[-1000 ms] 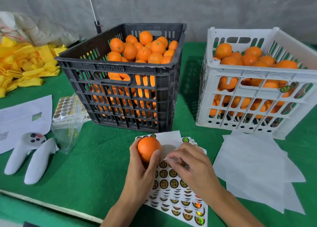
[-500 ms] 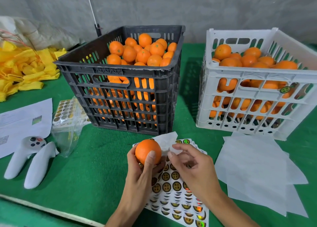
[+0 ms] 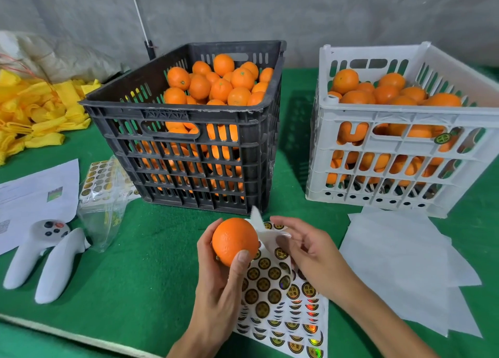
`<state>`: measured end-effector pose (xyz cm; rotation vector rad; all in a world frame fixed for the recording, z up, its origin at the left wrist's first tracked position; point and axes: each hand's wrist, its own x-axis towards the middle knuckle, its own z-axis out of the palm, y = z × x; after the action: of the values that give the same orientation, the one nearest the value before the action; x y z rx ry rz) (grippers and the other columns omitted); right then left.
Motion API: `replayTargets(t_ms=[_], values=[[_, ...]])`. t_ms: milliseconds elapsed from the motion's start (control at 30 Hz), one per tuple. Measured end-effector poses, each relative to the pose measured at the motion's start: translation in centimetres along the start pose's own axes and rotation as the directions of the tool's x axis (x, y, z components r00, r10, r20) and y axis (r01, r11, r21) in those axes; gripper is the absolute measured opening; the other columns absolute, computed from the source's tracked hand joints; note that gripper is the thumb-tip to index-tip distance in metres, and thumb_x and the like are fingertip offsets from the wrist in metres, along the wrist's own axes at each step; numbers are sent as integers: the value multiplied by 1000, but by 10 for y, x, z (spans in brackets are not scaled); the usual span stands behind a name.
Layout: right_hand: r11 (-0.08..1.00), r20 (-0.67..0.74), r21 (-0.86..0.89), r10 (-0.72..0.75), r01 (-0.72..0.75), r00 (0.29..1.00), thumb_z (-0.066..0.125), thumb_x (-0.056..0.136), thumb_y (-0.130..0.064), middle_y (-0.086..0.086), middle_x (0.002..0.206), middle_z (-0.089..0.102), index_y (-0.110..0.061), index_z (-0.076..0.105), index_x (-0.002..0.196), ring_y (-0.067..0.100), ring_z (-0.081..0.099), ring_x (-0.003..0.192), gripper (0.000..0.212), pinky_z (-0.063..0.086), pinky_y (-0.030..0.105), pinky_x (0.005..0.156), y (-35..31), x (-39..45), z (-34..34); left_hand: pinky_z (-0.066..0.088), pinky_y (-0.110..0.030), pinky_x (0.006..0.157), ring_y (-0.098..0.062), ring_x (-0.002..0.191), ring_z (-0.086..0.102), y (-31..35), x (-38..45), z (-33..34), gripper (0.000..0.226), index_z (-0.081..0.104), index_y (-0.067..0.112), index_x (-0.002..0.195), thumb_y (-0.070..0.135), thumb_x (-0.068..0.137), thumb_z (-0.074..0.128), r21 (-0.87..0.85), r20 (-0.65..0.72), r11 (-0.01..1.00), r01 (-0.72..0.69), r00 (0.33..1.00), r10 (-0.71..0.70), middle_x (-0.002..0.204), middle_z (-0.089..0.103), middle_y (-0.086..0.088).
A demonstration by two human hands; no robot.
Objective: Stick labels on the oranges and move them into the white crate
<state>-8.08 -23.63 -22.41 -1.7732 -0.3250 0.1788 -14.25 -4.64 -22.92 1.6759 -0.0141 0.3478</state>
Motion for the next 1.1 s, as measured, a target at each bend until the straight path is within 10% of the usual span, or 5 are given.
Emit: replayTargets(t_ms=[167, 400, 600, 800, 1100], values=[[999, 59, 12, 31, -32, 998, 50, 108, -25, -10, 83, 74, -49, 64, 122, 12, 50, 56, 32, 41, 19, 51, -5, -1, -9, 52, -14, 90, -8, 114, 64, 1, -1, 2, 70, 36, 45, 143, 79, 86, 57, 33, 75, 999, 3, 997, -5, 126, 52, 29], [985, 60, 166, 41, -51, 997, 61, 100, -40, 27, 84, 67, -35, 67, 115, 21, 49, 51, 17, 41, 22, 49, -10, 3, -14, 50, -13, 91, -6, 115, 62, 0, 1, -1, 63, 37, 48, 140, 83, 88, 48, 75, 131, 996, 42, 990, -52, 123, 53, 29], [977, -88, 192, 105, -87, 991, 70, 95, -27, 16, 61, 59, -21, 78, 96, 13, 49, 46, 10, 40, 17, 46, -7, 2, -16, 51, -12, 85, 1, 107, 65, -8, 2, 2, 59, 32, 59, 131, 92, 82, 42, 171, 181, 979, 113, 973, -144, 114, 55, 35], [977, 33, 182, 108, -112, 994, 81, 85, -15, 8, 83, 75, -21, 73, 123, 15, 71, 87, 39, 55, 22, 85, -14, -3, -25, 51, -10, 81, 5, 103, 65, -11, 1, 6, 55, 27, 67, 125, 95, 80, 41, 200, 143, 972, 122, 978, -152, 117, 56, 29], [988, 11, 149, 48, -49, 999, 76, 89, -8, 16, 82, 57, -32, 73, 119, 25, 55, 77, 38, 45, 26, 106, -5, 0, -22, 44, -1, 75, 14, 93, 61, 6, 22, 23, 43, 43, 36, 122, 68, 94, 41, 71, 122, 978, 196, 972, -203, 113, 60, 7]])
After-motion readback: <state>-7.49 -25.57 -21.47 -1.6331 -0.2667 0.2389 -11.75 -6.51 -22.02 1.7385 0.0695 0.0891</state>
